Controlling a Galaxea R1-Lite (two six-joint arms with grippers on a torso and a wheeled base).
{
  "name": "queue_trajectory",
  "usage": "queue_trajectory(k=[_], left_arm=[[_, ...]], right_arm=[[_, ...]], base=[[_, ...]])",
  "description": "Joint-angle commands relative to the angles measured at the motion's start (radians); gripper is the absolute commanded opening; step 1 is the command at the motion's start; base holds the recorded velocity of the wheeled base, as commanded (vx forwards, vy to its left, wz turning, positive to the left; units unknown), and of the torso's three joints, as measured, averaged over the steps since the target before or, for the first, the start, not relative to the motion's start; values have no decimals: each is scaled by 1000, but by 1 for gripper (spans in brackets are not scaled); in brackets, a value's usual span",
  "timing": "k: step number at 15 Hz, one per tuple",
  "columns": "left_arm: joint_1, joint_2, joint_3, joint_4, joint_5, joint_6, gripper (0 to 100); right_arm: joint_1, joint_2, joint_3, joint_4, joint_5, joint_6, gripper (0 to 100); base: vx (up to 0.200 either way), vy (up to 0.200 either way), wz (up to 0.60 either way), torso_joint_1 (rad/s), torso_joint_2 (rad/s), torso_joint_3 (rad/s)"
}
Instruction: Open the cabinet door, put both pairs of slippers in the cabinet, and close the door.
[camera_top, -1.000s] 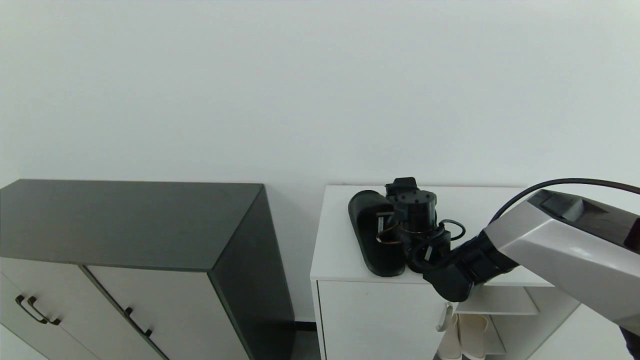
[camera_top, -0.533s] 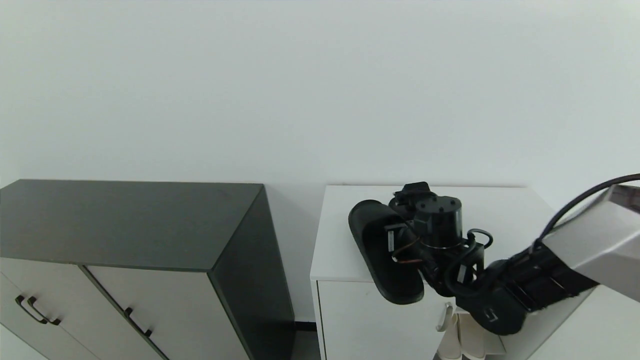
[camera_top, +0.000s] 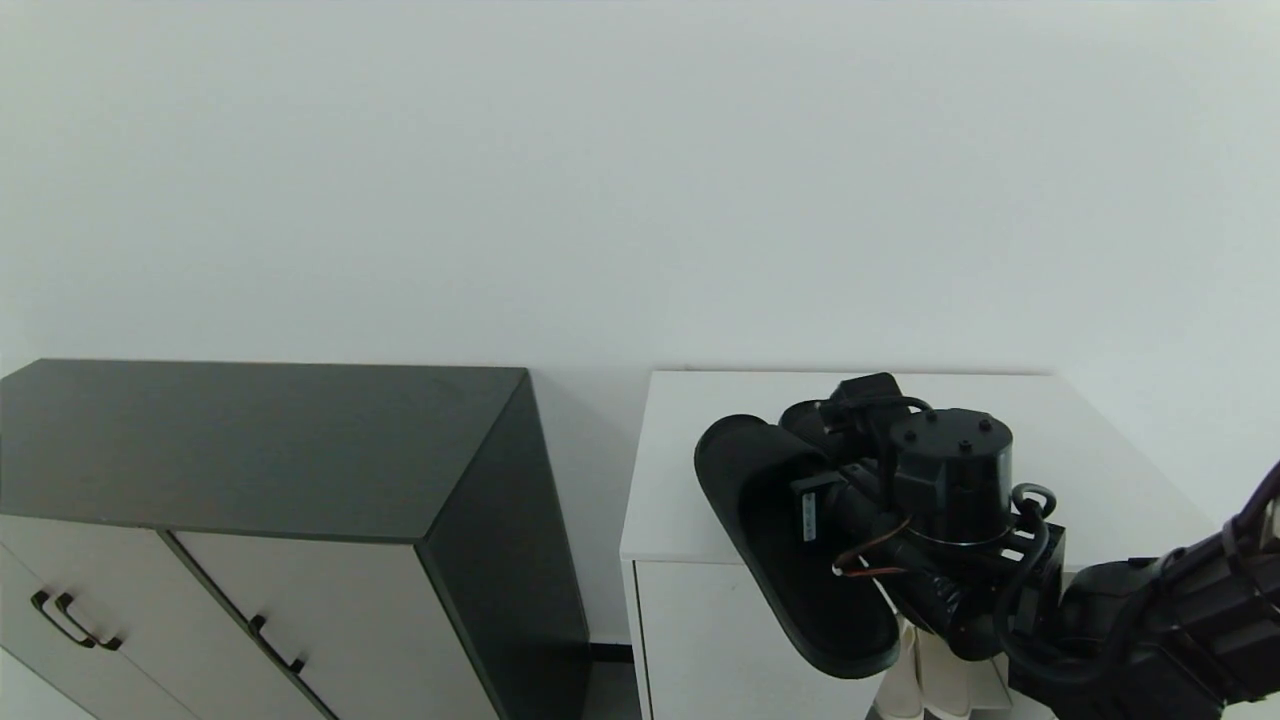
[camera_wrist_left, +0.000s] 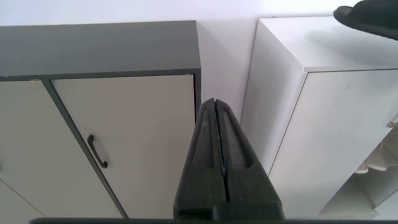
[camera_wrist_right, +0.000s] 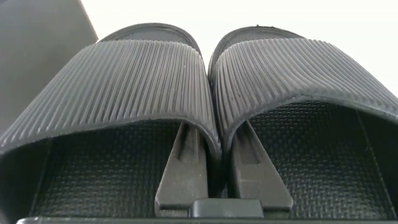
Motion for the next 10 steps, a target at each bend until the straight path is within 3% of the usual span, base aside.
queue_trajectory(k=[1,4,10], left_arm=[[0,0,0,0,0,-1,0],[0,0,0,-2,0,-1,0],[0,0,0,0,0,1,0]], right_arm=[[1,-8,1,0,0,0,0],[-1,-6,3,0,0,0,0],[1,2,4,-2,0,0,0]], base=[[0,0,0,0,0,0],[0,0,0,0,0,0],[-200,0,0,5,3,6]])
